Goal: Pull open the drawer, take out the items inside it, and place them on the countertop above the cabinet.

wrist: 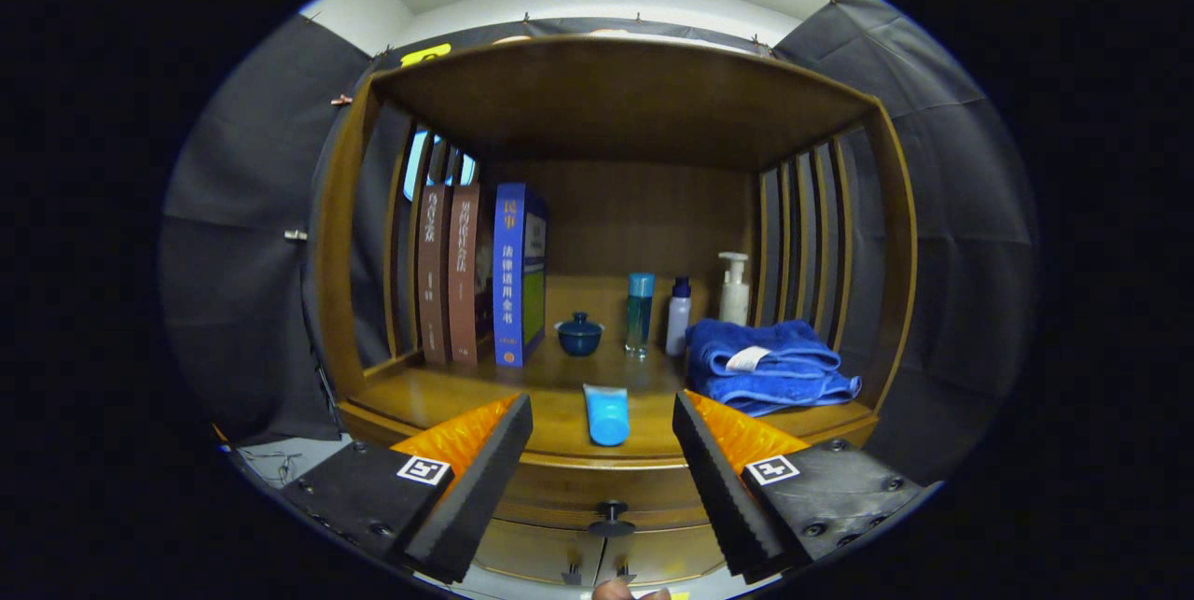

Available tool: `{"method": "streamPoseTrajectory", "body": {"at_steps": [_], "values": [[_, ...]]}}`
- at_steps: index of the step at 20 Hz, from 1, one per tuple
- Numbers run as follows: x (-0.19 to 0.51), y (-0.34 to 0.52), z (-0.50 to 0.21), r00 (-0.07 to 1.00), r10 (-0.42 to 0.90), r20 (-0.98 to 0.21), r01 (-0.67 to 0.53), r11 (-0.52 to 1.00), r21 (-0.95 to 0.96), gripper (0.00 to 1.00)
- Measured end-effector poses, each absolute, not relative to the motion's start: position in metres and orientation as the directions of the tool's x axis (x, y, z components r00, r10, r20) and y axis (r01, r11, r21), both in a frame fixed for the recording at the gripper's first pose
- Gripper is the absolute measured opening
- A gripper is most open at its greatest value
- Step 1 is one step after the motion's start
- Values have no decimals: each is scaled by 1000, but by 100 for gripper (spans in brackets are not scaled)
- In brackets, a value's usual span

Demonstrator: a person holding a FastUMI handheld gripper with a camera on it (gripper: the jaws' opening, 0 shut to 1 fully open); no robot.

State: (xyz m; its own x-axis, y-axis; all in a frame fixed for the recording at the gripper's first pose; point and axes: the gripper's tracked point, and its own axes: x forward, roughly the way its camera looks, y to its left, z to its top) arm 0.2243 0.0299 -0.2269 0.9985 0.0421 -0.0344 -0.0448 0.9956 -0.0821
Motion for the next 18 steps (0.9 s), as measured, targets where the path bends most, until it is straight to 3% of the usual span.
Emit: {"method": "streamPoseTrajectory", "body": {"at_steps": [18], "values": [[136,30,-88,999,26,26,-26,1000,-11,99]]}}
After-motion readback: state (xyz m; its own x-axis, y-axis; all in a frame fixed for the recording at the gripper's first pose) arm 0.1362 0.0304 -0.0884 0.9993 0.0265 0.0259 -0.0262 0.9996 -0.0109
